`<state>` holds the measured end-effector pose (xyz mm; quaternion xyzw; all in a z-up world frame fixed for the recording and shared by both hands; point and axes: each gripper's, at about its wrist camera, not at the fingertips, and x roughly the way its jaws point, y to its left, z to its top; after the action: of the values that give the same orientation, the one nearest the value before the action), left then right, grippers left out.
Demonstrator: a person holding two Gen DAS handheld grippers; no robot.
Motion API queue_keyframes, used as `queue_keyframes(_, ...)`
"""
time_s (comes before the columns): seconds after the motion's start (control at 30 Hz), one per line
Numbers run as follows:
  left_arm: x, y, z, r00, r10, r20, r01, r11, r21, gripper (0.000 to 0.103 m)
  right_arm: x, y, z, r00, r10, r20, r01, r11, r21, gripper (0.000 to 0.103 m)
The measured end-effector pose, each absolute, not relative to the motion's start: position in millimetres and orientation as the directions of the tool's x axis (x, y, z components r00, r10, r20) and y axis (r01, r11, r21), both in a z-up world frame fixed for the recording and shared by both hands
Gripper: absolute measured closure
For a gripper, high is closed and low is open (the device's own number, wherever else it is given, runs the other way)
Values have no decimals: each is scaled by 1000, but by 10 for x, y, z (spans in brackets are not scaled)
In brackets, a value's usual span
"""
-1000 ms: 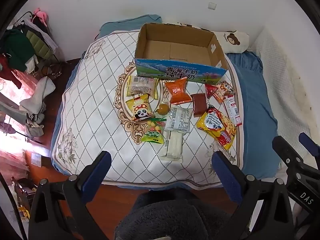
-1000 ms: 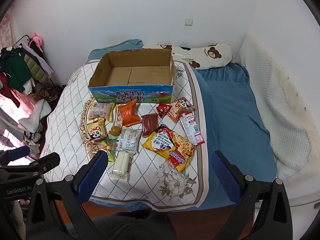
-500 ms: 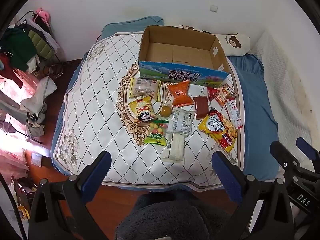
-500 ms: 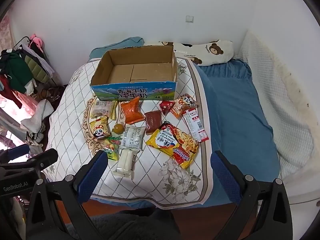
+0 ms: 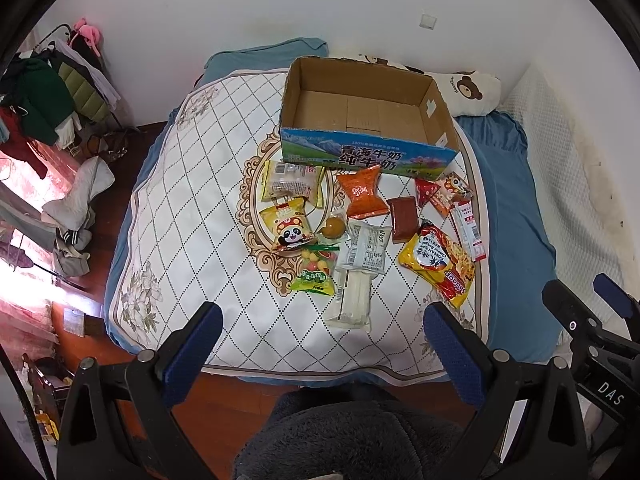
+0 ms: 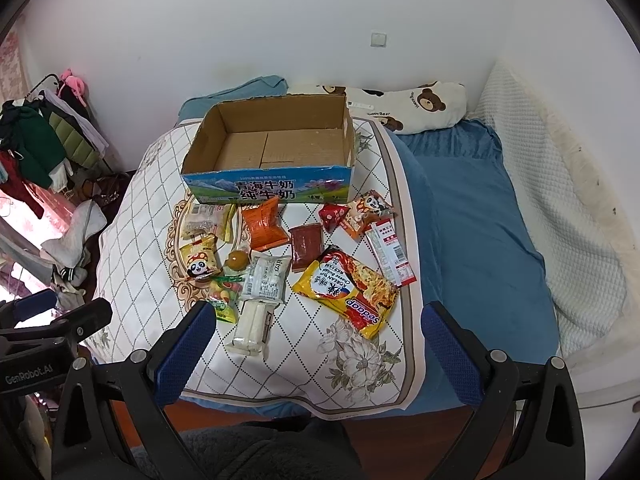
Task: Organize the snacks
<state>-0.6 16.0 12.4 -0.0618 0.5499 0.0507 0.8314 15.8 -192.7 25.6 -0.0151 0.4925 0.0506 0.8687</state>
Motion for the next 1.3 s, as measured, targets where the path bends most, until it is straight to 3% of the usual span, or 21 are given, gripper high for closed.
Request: queue_keyframes(1.3, -115, 49, 155, 396, 8, -918, -140, 989, -51, 0, 79, -2056, 356, 521, 87, -849, -105, 994, 38, 0)
